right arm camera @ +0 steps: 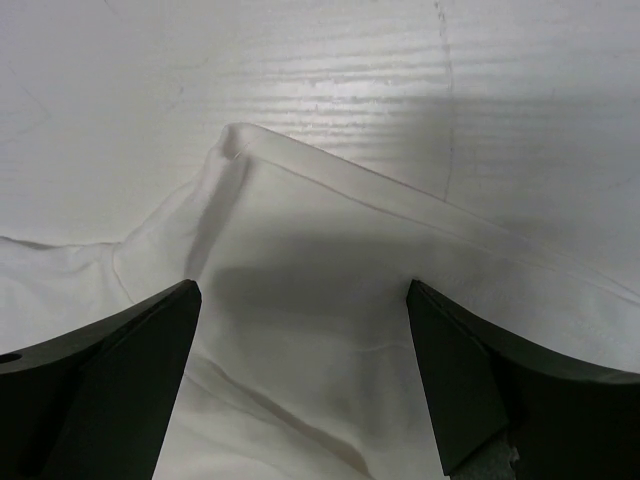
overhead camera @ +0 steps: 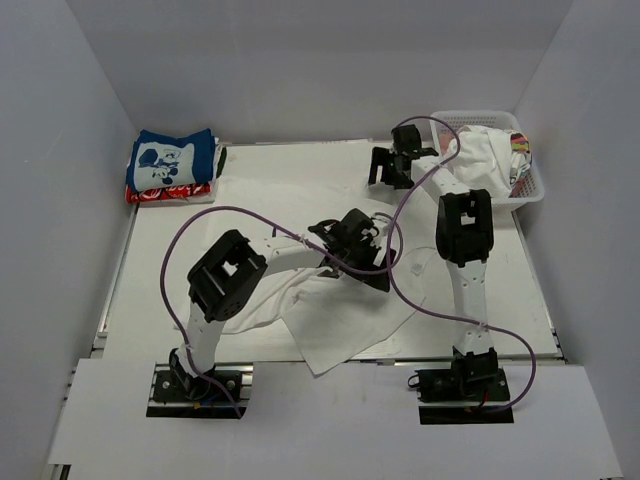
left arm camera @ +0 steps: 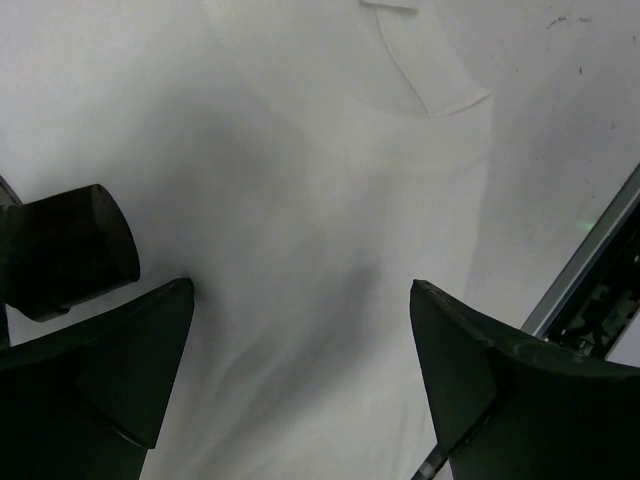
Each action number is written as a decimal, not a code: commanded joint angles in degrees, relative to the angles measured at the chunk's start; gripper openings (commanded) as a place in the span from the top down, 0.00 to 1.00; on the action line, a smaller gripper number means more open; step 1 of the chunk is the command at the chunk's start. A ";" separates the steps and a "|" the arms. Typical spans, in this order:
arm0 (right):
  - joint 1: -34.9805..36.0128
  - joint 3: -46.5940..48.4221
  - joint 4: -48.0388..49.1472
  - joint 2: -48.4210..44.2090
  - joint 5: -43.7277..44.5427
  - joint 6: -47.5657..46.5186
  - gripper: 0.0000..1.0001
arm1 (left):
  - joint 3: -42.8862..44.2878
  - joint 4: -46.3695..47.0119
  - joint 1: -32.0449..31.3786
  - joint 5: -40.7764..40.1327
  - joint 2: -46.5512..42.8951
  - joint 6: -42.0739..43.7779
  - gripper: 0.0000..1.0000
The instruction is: Fold and stack the t-shirts
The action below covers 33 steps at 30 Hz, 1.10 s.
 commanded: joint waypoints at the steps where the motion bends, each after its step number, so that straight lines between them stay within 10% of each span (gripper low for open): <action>1: -1.51 2.92 -1.28 5.44 -4.04 0.01 0.10 | -1.45 -6.97 -1.07 -4.87 3.22 1.92 0.00; 19: -3.81 15.06 18.86 11.34 -14.68 -4.20 0.10 | 8.73 -6.97 -3.36 2.07 4.46 5.62 0.00; 26: -1.08 12.52 11.92 -2.89 -13.99 -13.70 0.10 | 11.02 -8.11 -3.36 -0.99 -1.51 5.80 0.00; 33: 1.03 -14.22 10.59 -25.65 -5.47 -8.36 0.10 | -0.47 -12.50 -1.70 -21.90 -20.48 -1.93 0.00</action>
